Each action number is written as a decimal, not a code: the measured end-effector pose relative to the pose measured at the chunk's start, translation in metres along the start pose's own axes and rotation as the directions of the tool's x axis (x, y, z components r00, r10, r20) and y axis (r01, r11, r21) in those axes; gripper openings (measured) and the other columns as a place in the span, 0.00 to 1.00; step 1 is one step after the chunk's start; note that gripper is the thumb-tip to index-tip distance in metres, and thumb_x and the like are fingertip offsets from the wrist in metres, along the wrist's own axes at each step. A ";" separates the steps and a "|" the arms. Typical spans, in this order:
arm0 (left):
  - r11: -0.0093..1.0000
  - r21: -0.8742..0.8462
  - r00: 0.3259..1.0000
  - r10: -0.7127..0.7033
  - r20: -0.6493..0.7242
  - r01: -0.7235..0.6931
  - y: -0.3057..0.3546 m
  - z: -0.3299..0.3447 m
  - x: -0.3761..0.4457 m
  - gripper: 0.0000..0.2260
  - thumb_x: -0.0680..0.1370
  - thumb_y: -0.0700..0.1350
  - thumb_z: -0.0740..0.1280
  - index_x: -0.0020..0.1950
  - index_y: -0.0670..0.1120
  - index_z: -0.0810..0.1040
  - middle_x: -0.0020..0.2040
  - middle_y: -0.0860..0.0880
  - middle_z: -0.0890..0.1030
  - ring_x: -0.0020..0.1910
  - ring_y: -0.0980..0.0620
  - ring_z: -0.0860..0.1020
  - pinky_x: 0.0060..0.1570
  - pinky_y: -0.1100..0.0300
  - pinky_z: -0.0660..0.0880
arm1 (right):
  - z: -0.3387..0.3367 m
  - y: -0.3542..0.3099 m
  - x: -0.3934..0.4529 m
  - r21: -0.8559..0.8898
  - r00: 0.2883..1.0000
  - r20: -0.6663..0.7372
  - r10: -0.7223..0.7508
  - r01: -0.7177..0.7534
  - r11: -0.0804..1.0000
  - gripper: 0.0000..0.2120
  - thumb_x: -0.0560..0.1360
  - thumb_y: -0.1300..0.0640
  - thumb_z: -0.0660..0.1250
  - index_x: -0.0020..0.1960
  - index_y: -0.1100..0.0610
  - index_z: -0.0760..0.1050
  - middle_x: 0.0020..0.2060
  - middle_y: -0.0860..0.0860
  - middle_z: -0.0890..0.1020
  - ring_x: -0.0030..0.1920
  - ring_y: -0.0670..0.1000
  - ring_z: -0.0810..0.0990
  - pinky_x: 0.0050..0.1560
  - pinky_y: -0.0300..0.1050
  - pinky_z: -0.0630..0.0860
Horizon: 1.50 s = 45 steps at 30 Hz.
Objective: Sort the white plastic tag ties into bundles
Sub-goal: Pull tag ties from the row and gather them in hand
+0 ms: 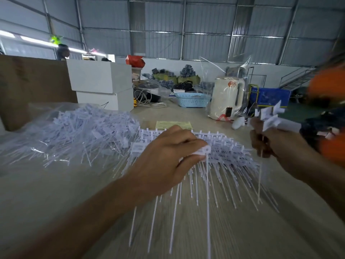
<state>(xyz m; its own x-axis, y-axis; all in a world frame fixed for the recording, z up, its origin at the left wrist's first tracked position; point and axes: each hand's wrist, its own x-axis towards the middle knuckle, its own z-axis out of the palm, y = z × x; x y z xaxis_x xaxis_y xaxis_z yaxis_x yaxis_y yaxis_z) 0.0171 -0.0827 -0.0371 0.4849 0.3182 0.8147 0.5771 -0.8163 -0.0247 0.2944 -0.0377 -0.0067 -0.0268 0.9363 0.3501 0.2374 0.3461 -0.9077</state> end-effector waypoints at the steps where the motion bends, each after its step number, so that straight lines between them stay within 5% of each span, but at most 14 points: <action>1: 0.999 -0.015 0.999 -0.040 -0.004 0.040 -0.002 0.000 -0.001 0.13 0.80 0.45 0.67 0.60 0.39 0.83 0.50 0.46 0.82 0.49 0.45 0.78 0.48 0.49 0.76 | 0.008 0.001 -0.005 -0.015 0.993 0.110 -0.036 0.038 0.999 0.16 0.83 0.54 0.60 0.38 0.56 0.71 0.24 0.52 0.73 0.25 0.49 0.70 0.25 0.41 0.70; 4: 0.993 -0.023 0.993 -0.115 0.023 0.116 -0.004 0.000 -0.005 0.13 0.80 0.44 0.67 0.62 0.39 0.82 0.50 0.46 0.81 0.50 0.47 0.76 0.51 0.55 0.73 | 0.028 -0.002 -0.021 0.099 0.953 0.284 -0.108 0.083 0.992 0.11 0.77 0.55 0.66 0.38 0.58 0.72 0.29 0.60 0.72 0.29 0.53 0.76 0.37 0.48 0.75; 10: 0.987 -0.077 0.986 -0.135 0.093 0.142 0.002 0.004 -0.006 0.15 0.81 0.41 0.64 0.66 0.38 0.78 0.51 0.46 0.77 0.52 0.50 0.72 0.54 0.62 0.69 | 0.047 -0.014 -0.036 0.117 0.943 0.323 -0.079 0.043 0.992 0.17 0.83 0.54 0.59 0.35 0.53 0.66 0.28 0.53 0.61 0.25 0.48 0.57 0.28 0.40 0.58; 12: 0.987 -0.075 0.986 -0.138 0.096 0.145 0.003 0.005 -0.005 0.16 0.81 0.41 0.64 0.67 0.38 0.78 0.52 0.47 0.77 0.52 0.51 0.71 0.54 0.64 0.68 | 0.054 -0.018 -0.040 0.060 0.959 0.267 -0.097 0.084 0.995 0.17 0.82 0.57 0.61 0.35 0.50 0.69 0.27 0.49 0.64 0.25 0.45 0.59 0.26 0.39 0.60; 16: 0.982 -0.082 0.984 -0.165 0.070 0.170 0.003 0.006 -0.005 0.16 0.81 0.41 0.64 0.68 0.39 0.78 0.53 0.47 0.77 0.54 0.49 0.73 0.55 0.59 0.70 | 0.058 -0.023 -0.045 0.002 0.976 0.195 -0.098 0.100 0.995 0.20 0.78 0.55 0.68 0.28 0.47 0.72 0.23 0.43 0.66 0.23 0.42 0.61 0.25 0.35 0.62; 21: 0.945 -0.200 0.965 -0.260 0.020 0.258 0.008 0.003 -0.007 0.15 0.78 0.44 0.68 0.64 0.55 0.73 0.55 0.56 0.78 0.57 0.57 0.77 0.55 0.60 0.73 | 0.062 -0.019 -0.044 0.178 0.981 0.188 0.051 -0.085 0.980 0.16 0.80 0.50 0.65 0.37 0.52 0.83 0.23 0.46 0.63 0.24 0.46 0.57 0.25 0.39 0.56; 25: 0.919 -0.259 0.953 -0.300 0.030 0.297 0.014 0.004 -0.006 0.15 0.77 0.44 0.72 0.55 0.56 0.68 0.49 0.58 0.78 0.52 0.55 0.80 0.46 0.57 0.76 | 0.074 -0.018 -0.051 0.071 0.939 0.302 0.164 -0.194 0.978 0.26 0.74 0.37 0.67 0.24 0.50 0.69 0.23 0.47 0.63 0.24 0.46 0.56 0.23 0.38 0.57; 28: 0.940 -0.228 0.967 -0.249 0.049 0.254 0.017 0.005 -0.006 0.14 0.77 0.45 0.72 0.54 0.56 0.68 0.49 0.59 0.77 0.51 0.56 0.79 0.45 0.60 0.75 | 0.080 -0.019 -0.058 0.039 0.916 0.353 0.189 -0.217 0.975 0.23 0.66 0.34 0.71 0.24 0.48 0.71 0.22 0.45 0.64 0.23 0.45 0.58 0.24 0.37 0.58; 34: 0.949 -0.191 0.968 -0.236 0.090 0.249 0.011 0.005 -0.009 0.16 0.80 0.51 0.64 0.67 0.54 0.67 0.61 0.55 0.77 0.62 0.57 0.76 0.57 0.52 0.76 | 0.077 -0.021 -0.056 0.146 0.937 0.299 0.181 -0.233 0.962 0.19 0.72 0.43 0.70 0.27 0.50 0.73 0.22 0.45 0.63 0.21 0.44 0.58 0.22 0.36 0.58; 37: 0.966 -0.041 0.965 -0.253 0.073 0.256 0.004 0.004 -0.010 0.17 0.80 0.50 0.64 0.70 0.53 0.70 0.60 0.52 0.79 0.59 0.54 0.76 0.57 0.49 0.75 | 0.072 -0.021 -0.053 0.191 0.932 0.299 0.205 -0.269 0.944 0.18 0.72 0.44 0.71 0.28 0.52 0.74 0.23 0.47 0.61 0.23 0.46 0.57 0.22 0.36 0.58; 40: 0.986 0.060 0.986 -0.160 0.050 0.157 0.002 0.001 -0.008 0.14 0.80 0.49 0.65 0.62 0.43 0.80 0.53 0.48 0.83 0.50 0.48 0.80 0.49 0.50 0.78 | 0.075 -0.020 -0.054 0.138 0.940 0.290 0.179 -0.226 0.964 0.19 0.73 0.43 0.71 0.27 0.50 0.75 0.23 0.47 0.63 0.23 0.45 0.59 0.23 0.36 0.59; 45: 0.989 0.143 0.987 -0.054 0.151 0.032 0.004 -0.003 -0.009 0.10 0.82 0.43 0.61 0.55 0.41 0.81 0.47 0.47 0.82 0.44 0.45 0.79 0.40 0.50 0.77 | 0.075 -0.019 -0.057 -0.021 0.968 0.248 -0.033 0.040 0.999 0.16 0.75 0.43 0.67 0.30 0.46 0.76 0.23 0.43 0.70 0.23 0.42 0.64 0.25 0.35 0.63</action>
<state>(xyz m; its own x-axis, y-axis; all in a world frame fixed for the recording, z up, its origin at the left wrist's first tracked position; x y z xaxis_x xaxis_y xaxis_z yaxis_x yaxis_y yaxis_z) 0.0130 -0.0904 -0.0430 0.5470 0.4309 0.7177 0.6802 -0.7285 -0.0811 0.2186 -0.0935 -0.0272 -0.2746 0.9096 0.3117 0.2567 0.3817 -0.8879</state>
